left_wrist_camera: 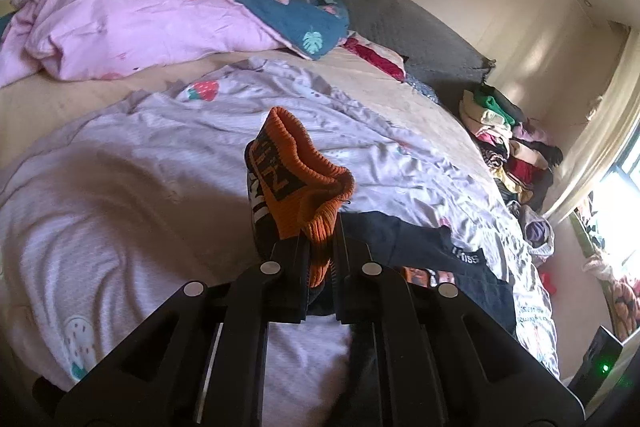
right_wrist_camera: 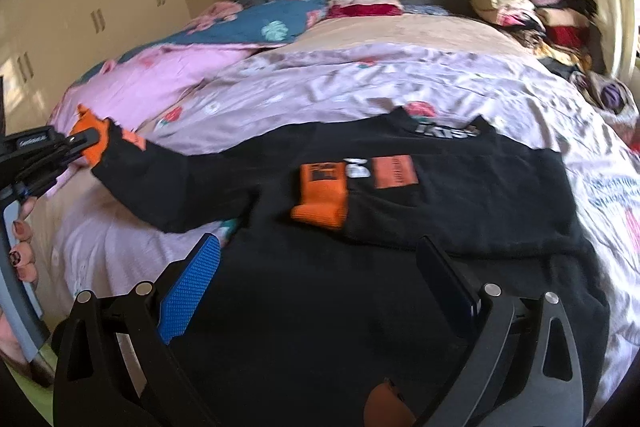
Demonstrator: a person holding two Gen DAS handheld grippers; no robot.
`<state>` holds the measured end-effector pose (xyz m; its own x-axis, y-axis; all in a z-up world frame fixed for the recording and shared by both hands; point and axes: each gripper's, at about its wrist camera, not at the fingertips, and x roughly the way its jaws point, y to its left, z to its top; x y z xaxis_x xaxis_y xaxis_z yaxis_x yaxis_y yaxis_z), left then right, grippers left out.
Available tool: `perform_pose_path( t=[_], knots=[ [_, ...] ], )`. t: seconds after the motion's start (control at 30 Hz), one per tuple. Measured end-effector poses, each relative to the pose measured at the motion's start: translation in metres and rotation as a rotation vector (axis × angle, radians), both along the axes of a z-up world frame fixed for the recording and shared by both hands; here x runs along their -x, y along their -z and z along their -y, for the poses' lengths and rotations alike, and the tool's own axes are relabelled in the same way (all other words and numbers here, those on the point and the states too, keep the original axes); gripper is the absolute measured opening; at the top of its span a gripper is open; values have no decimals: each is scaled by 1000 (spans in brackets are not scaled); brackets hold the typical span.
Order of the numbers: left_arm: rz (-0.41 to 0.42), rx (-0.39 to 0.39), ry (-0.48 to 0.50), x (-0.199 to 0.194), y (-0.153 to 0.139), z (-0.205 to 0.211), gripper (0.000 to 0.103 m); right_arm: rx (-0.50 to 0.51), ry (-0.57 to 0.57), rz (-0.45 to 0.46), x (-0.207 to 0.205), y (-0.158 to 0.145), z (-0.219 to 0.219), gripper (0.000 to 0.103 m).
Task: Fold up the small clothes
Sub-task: 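Close the left tool on the orange cuff and lift it, then carry the cuff with the left tool across the shirt body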
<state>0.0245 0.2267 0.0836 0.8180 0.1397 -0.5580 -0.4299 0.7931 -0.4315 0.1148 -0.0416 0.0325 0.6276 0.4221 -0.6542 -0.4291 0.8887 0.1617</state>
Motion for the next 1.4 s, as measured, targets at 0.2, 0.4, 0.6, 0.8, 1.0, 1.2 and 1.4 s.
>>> perform_pose_path(
  t=[0.2, 0.4, 0.6, 0.8, 1.0, 1.2, 1.4],
  knots=[
    [15, -14, 29, -10, -13, 20, 3, -39, 66, -12, -9, 1, 40, 98],
    [19, -51, 71, -25, -25, 44, 3, -42, 117, -1, -23, -4, 69, 98],
    [35, -74, 117, -42, -37, 66, 3, -35, 147, 58, -38, -20, 92, 98],
    [43, -76, 173, -62, -42, 88, 3, -54, 174, 78, -49, -20, 115, 98],
    [56, -74, 227, -81, -43, 112, 3, -80, 209, 40, -59, -5, 135, 98],
    [57, -45, 311, -107, -34, 145, 3, -109, 274, 29, -65, -1, 162, 98],
    [70, -25, 373, -126, -29, 174, 3, -131, 324, 22, -69, 1, 183, 98]
  ],
)
